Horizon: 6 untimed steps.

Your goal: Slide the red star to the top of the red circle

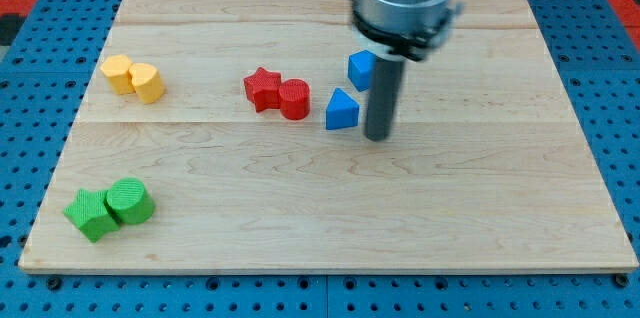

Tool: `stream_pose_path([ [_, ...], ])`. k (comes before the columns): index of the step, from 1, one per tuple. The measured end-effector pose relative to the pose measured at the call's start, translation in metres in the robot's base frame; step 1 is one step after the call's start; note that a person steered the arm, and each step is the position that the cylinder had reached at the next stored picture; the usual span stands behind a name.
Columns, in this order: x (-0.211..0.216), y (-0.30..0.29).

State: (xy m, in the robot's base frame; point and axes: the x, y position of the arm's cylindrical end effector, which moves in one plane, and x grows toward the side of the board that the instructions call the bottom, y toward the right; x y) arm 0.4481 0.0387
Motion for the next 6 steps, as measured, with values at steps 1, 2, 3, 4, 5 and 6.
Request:
stream_pose_path([
  [1,-0.018,-0.029],
  [2,0.014,-0.044],
  [3,0.015,-0.117],
  [4,-0.014,-0.137],
  [5,-0.047,-0.133],
  [6,-0.050,-0.128],
])
